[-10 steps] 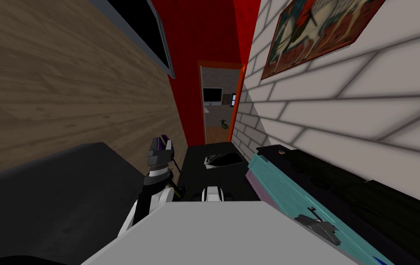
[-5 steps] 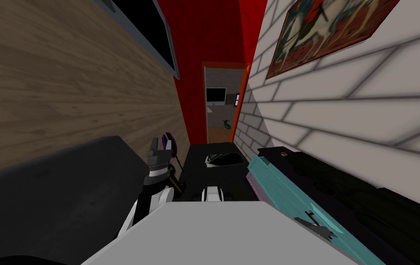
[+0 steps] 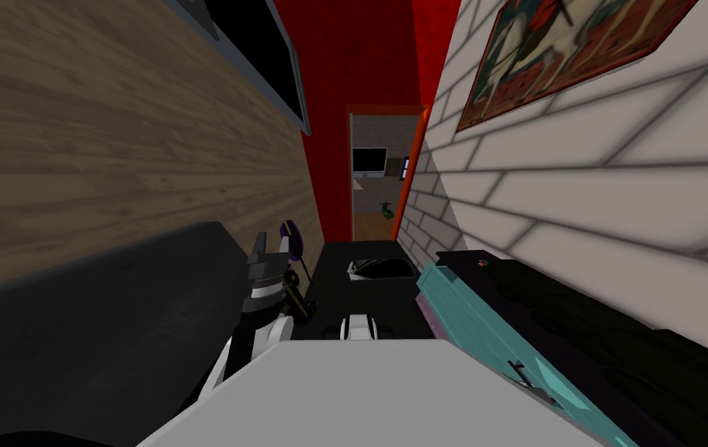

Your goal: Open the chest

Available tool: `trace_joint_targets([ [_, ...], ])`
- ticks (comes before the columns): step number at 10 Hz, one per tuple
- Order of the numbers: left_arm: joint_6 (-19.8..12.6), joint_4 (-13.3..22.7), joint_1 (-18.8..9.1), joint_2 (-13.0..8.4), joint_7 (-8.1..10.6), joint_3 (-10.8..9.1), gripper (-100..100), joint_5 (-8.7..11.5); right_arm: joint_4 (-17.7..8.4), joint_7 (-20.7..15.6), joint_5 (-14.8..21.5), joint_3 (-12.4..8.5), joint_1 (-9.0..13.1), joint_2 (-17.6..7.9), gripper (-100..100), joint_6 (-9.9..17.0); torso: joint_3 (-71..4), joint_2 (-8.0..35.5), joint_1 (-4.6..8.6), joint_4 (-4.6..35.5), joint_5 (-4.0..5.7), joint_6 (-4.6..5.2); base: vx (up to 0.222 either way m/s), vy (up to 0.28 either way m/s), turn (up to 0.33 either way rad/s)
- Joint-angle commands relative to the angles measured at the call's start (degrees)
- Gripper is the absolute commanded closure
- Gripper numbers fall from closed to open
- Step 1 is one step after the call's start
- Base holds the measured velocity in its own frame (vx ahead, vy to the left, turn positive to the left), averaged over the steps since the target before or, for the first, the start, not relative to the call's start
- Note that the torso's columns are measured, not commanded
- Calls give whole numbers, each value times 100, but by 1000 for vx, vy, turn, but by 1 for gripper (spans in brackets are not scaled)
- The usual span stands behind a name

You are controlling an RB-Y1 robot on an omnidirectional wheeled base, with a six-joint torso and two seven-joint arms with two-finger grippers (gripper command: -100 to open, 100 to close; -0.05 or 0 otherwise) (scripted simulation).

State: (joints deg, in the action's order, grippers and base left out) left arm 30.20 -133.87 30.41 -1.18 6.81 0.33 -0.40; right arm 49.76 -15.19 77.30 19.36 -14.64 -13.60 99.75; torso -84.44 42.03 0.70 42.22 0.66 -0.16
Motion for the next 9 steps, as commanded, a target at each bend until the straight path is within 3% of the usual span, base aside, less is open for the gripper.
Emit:
trace_joint_targets([
  [1,0,0,-1,0,0,0,0,0,222,-156,-66,59,-82,35,100,128,1,2,-4,4,-3,-11,-26,-22,37],
  [5,0,-1,1,2,0,2,0,0,358,-240,-24,148,-103,231,100,281,5,16,-40,-1,-11,17,-7,160,-3],
  [6,0,0,0,2,0,2,0,0,658,-474,29,145,-176,119,-100,372,7,19,-19,3,-9,9,-24,77,-17],
  [9,0,0,0,-1,0,-1,0,0,1125,-875,96,176,-227,39,-100,455,-7,26,-10,7,-44,14,-43,-27,-7],
])
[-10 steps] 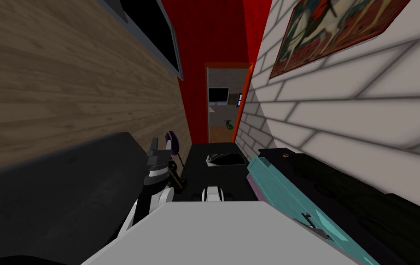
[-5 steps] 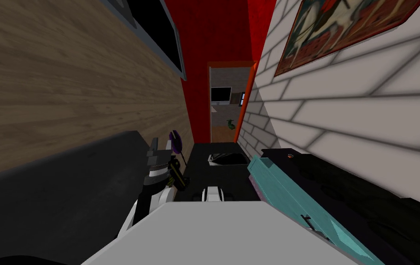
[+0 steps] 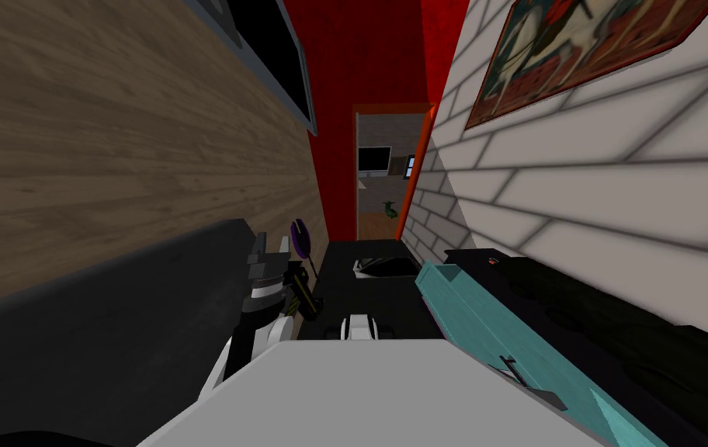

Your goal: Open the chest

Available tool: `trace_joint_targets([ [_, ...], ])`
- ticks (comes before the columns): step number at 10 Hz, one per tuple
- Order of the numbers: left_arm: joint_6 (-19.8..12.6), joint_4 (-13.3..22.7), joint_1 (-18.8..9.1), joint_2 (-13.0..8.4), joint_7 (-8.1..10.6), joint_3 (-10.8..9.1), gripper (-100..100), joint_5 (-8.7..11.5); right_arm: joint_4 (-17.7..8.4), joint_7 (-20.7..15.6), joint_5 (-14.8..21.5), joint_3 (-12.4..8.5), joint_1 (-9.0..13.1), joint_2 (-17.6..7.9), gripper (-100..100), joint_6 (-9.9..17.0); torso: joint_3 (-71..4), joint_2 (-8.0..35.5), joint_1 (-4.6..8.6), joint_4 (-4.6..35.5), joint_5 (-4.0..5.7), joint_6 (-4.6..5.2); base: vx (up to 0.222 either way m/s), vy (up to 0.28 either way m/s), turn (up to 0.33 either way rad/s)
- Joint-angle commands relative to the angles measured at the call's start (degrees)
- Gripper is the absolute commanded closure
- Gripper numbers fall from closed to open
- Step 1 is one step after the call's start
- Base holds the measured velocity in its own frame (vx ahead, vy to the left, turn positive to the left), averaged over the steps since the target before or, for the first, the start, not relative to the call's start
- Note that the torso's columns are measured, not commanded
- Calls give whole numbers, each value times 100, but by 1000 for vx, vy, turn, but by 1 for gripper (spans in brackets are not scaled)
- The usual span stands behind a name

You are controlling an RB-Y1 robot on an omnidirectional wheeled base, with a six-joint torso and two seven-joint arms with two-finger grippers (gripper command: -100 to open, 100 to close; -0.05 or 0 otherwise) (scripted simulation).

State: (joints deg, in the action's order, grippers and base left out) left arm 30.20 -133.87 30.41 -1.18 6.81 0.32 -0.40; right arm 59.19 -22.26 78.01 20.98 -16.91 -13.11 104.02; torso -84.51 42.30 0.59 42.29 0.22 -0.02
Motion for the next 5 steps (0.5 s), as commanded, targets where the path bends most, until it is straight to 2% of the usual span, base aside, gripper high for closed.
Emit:
trace_joint_targets([
  [1,0,0,0,0,0,0,0,0,402,-370,59,29,-25,-51,-100,69,-7,-6,-40,-2,-15,1,-24,-34,-8],
  [3,0,0,0,1,0,1,0,0,650,-570,93,45,-51,-91,-100,110,-8,-3,-77,-2,-28,2,-29,-8,-8],
  [5,0,-1,0,1,0,1,0,0,1045,-926,160,77,-102,-170,-100,193,-6,-1,-67,-1,-24,2,-35,6,-10],
])
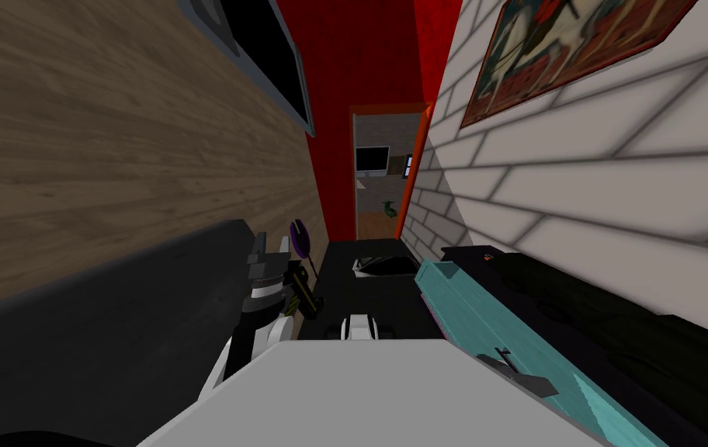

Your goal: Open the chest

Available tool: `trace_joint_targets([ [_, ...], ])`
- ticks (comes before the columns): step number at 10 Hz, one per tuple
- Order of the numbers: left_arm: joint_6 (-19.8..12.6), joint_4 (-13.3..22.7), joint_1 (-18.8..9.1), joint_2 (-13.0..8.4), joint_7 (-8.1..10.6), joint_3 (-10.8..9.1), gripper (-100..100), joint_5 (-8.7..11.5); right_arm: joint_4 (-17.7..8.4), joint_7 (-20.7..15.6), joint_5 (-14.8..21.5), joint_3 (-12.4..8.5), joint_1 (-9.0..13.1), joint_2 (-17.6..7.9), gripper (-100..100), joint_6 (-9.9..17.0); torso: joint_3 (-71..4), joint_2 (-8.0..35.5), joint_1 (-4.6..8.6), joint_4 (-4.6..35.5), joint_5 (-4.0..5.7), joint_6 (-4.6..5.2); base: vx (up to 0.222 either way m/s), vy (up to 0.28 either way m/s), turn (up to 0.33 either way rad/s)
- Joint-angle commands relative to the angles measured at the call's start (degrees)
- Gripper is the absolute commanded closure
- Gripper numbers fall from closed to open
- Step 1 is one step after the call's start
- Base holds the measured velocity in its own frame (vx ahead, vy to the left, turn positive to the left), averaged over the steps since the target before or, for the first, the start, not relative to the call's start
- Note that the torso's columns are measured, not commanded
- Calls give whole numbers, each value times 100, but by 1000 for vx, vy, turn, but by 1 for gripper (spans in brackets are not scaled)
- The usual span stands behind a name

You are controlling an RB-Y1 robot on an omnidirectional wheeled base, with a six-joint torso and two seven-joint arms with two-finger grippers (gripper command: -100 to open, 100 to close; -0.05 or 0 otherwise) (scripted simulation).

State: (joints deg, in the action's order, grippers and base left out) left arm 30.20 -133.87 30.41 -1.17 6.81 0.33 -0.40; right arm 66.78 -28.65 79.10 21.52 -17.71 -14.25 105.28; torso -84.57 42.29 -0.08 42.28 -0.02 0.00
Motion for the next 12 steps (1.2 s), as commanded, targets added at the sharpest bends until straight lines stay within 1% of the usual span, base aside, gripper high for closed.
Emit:
trace_joint_targets([
  [1,0,0,0,0,0,0,0,0,512,-467,85,39,-47,-96,-100,109,3,4,7,1,2,0,-49,-1,-13],
  [2,0,0,0,0,0,0,0,0,592,-533,85,39,-47,-96,-100,109,4,5,12,2,3,0,-34,-4,-3],
  [3,0,0,0,0,0,0,0,0,826,-734,119,55,-73,-136,-100,150,0,-2,12,0,3,0,-27,-1,-7],
  [4,0,0,0,0,0,0,0,0,986,-901,152,71,-98,-176,-100,192,-7,-3,7,3,-10,0,-42,-5,-8],
  [5,0,0,0,-1,0,-1,0,0,1060,-934,152,71,-98,-176,-100,192,-8,11,-16,10,-32,4,-27,-10,0],
  [6,0,0,0,0,0,0,0,0,943,-873,128,84,-80,-133,-100,156,-6,14,-32,12,-40,6,-4,-9,7],
  [7,0,0,0,0,0,0,0,0,944,-884,123,87,-79,-129,0,147,-5,11,-35,8,-33,6,0,0,0],
  [12,0,0,0,0,0,0,0,0,927,-889,95,107,-92,-98,0,105,-2,7,-8,5,-14,1,0,0,0],
])
